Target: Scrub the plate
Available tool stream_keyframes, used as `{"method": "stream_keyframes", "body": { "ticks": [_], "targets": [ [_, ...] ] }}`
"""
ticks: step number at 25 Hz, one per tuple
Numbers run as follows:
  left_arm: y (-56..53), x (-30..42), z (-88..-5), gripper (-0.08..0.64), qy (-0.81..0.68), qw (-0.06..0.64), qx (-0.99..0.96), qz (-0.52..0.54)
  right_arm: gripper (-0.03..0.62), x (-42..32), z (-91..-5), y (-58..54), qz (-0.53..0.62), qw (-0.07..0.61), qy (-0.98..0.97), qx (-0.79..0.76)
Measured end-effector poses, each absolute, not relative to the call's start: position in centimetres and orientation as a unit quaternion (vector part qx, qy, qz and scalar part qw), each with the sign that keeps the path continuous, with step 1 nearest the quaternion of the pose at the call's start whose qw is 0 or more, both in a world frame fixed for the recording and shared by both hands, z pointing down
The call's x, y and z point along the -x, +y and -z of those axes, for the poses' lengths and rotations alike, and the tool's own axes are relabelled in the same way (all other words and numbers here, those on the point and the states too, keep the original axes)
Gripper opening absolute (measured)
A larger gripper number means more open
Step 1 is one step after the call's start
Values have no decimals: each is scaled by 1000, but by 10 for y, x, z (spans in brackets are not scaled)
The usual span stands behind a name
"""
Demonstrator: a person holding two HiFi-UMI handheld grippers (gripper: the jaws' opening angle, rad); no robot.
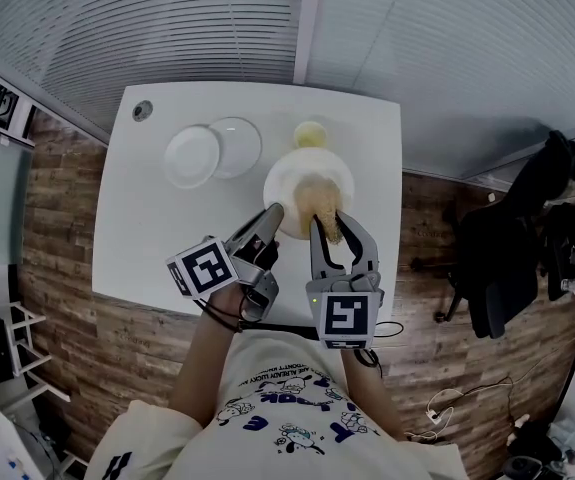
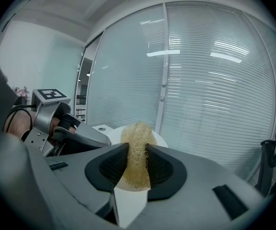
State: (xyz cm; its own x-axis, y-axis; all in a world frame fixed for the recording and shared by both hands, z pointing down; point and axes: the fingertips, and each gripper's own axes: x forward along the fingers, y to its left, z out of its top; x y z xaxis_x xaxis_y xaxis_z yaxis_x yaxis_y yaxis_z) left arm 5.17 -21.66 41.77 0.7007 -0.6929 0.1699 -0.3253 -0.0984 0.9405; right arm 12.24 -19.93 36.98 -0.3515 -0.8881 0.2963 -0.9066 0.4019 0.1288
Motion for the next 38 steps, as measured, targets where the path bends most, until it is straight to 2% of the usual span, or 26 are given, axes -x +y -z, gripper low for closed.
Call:
{"method": "stream_keyframes", "body": {
  "ticks": [12,38],
  "targets": [
    [-215,-49,-416,32,-348,568,-728,160,92,-155,-368,-209,-38,154,-793,-588],
    [-224,-4,-410,32,-385,561,-707,195,92,-195,-352,-214,-75,84,-751,-651]
  ]
}}
